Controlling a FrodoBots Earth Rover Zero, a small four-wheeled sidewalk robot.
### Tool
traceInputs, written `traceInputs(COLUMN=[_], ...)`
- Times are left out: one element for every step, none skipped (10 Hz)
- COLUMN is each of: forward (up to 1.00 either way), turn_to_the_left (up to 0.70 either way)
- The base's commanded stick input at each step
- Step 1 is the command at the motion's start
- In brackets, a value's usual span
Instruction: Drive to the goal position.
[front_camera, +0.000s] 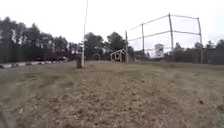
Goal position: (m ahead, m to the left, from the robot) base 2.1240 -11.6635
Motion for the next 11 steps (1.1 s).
traceInputs(forward=[0.7,0.7,0.7,0.7,0.7,0.7,0.7,0.7,0.7,0.7,0.7], turn_to_the_left=[0.0,0.0,0.0,0.0,0.0,0.0,0.0,0.0,0.0,0.0,0.0])
